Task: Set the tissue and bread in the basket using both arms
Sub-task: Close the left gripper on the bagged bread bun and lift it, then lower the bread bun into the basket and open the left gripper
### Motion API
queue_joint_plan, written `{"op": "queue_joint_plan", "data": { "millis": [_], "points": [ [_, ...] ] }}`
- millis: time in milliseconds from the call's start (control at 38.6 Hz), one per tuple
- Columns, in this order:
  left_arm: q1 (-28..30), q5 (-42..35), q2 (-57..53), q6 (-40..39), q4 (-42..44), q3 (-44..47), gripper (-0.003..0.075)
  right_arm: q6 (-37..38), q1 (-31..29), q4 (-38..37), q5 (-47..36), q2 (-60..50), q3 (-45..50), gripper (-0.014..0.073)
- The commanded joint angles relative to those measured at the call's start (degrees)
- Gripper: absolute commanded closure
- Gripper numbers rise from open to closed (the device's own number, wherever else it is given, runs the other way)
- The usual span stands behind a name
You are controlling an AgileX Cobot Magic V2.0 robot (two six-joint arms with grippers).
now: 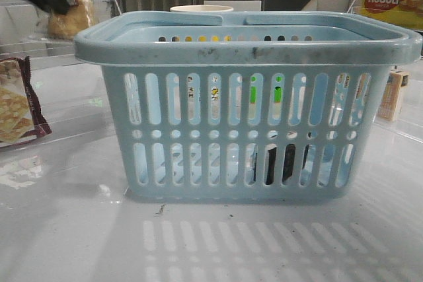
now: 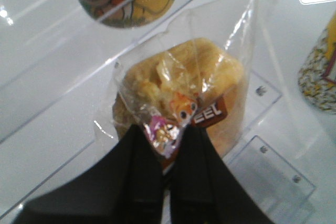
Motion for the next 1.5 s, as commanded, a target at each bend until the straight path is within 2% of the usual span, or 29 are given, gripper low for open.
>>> {"op": "queue_joint_plan", "data": {
  "millis": [0, 207, 440, 596, 725, 777, 855, 984, 1036, 1088, 1244, 1477],
  "points": [
    [-2.2, -2.3, -8.8, -0.5, -0.3, -2.1, 0.0629, -0.6, 0.0, -0.6, -4.0, -0.3, -1.6, 0.0078],
    [-8.2, 1.4, -18.1, 1.3, -0.3, 0.5, 0.0629, -0.6, 0.0, -0.6, -4.0, -0.3, -1.6, 0.0078],
    [-18.2, -1.5, -28.2, 1.7, -0.4, 11.2, 0.0629, -0.6, 0.0, -0.6, -4.0, -0.3, -1.6, 0.0078],
    [-25.8, -1.0, -28.8, 2.6, -0.3, 16.4, 0.0629, -0.6, 0.0, -0.6, -4.0, -0.3, -1.6, 0.0078],
    [-29.5, -1.8, -26.7, 2.6, 0.4, 18.1, 0.0626, -0.6, 0.0, -0.6, -4.0, -0.3, -1.6, 0.0078],
    [-30.0, -1.8, -25.6, 2.6, 0.4, 18.2, 0.0606, -0.6, 0.0, -0.6, -4.0, -0.3, -1.6, 0.0078],
    [-30.4, -1.9, -23.4, 2.6, 0.4, 18.2, 0.0519, -0.6, 0.0, -0.6, -4.0, -0.3, -1.6, 0.0078],
    [-30.4, -1.9, -20.5, 2.6, 0.4, 18.2, 0.0304, -0.6, 0.0, -0.6, -4.0, -0.3, -1.6, 0.0078],
    [-30.4, -1.8, -20.3, 2.6, 0.4, 18.2, 0.0248, -0.6, 0.0, -0.6, -4.0, -0.3, -1.6, 0.0078],
    [-30.4, -1.0, -20.6, 2.6, 0.4, 18.0, 0.0227, -0.6, 0.0, -0.6, -4.0, -0.3, -1.6, 0.0078],
    [-30.4, 1.0, -24.9, 2.6, -0.1, 18.2, 0.0230, -0.6, 0.0, -0.6, -4.0, -0.3, -1.6, 0.0078],
    [-30.4, 3.0, -37.7, 2.5, -2.8, 23.5, 0.0232, -0.6, 0.0, -0.6, -4.0, -0.3, -1.6, 0.0078]
  ]
}}
